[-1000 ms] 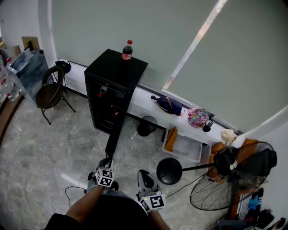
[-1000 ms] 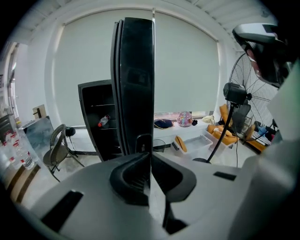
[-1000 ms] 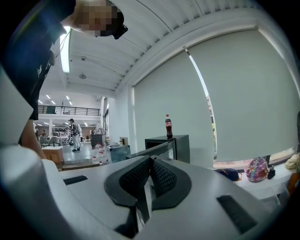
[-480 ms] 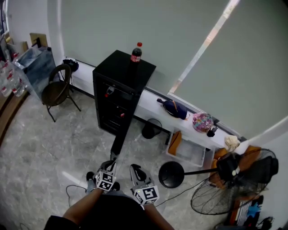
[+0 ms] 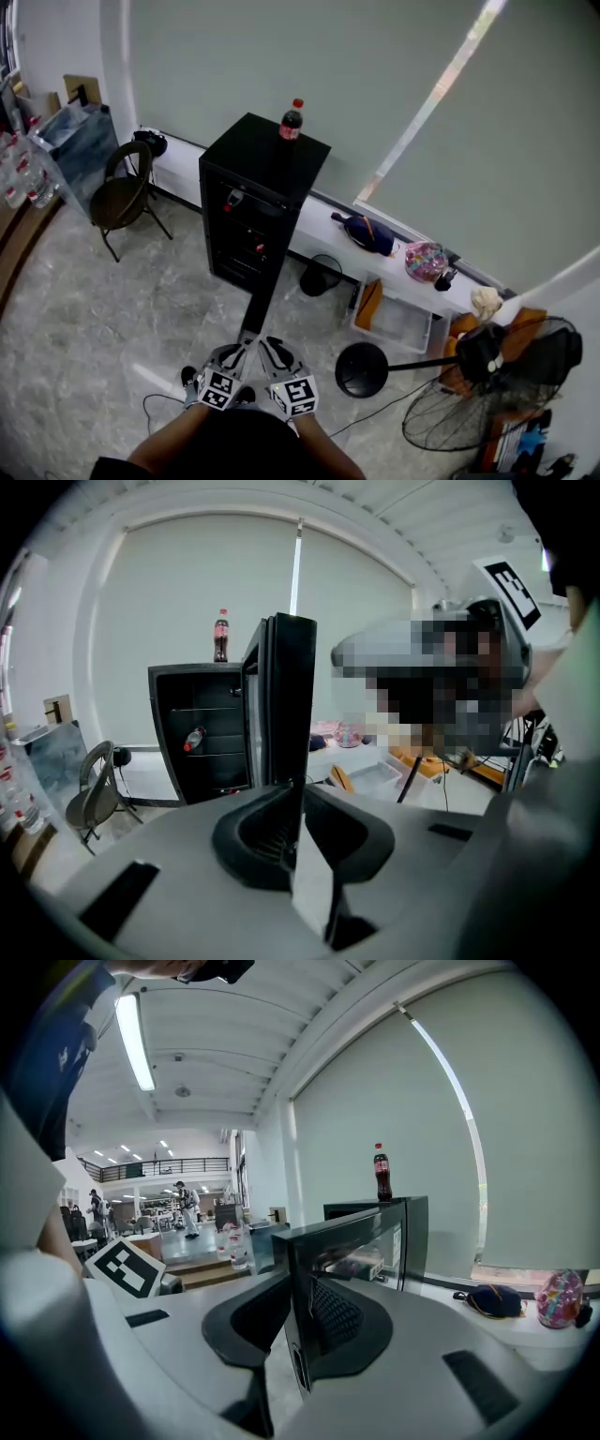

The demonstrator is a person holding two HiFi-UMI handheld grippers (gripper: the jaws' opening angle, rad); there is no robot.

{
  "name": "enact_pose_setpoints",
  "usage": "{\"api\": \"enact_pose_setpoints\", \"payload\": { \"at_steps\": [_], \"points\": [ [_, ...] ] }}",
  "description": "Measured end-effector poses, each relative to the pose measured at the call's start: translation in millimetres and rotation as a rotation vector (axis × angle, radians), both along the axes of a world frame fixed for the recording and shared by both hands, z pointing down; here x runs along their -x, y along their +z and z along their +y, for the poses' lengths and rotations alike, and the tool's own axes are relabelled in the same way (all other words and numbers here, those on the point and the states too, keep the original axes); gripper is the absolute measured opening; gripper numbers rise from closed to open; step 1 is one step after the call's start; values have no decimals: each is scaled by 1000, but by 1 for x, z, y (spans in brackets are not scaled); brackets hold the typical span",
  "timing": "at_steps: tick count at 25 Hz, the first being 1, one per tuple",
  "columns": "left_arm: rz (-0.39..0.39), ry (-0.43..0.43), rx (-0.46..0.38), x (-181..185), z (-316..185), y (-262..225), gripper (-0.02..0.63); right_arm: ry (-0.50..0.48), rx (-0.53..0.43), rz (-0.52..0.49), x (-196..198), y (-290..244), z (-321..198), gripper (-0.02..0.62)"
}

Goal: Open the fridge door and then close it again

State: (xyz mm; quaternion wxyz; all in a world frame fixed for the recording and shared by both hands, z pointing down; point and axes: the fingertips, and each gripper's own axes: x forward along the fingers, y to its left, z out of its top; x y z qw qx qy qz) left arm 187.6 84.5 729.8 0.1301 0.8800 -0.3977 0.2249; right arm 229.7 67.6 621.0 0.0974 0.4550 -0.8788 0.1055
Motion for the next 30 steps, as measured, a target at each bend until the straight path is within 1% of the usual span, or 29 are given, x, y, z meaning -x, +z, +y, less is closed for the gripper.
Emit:
{"api": "enact_pose_setpoints", "payload": {
  "at_steps": [2, 7, 10, 13, 17, 20, 24, 30],
  "points": [
    [-6, 38, 8, -4, 2, 9, 51, -12, 3, 14, 6, 3, -5, 74],
    [-50, 136, 52, -20, 2, 32, 54, -33, -8, 29, 18, 6, -12, 74],
    [-76, 163, 81, -25, 1, 45, 57, -48, -3, 37, 24, 5, -12, 75],
    [-100, 145, 99, -20, -6, 54, 57, -65, -2, 49, 33, 4, -15, 77],
    [-127, 123, 111, -3, -15, 63, 52, -70, 7, 47, 46, 5, -20, 83],
    [-127, 101, 125, 12, -22, 67, 44, -71, 16, 37, 59, 5, -23, 84],
    [-125, 94, 124, 31, -32, 67, 32, -83, 7, 58, 75, 10, -31, 87],
    [-131, 117, 121, 58, -50, 64, 26, -30, 21, 58, 103, 4, -47, 91]
  ]
}}
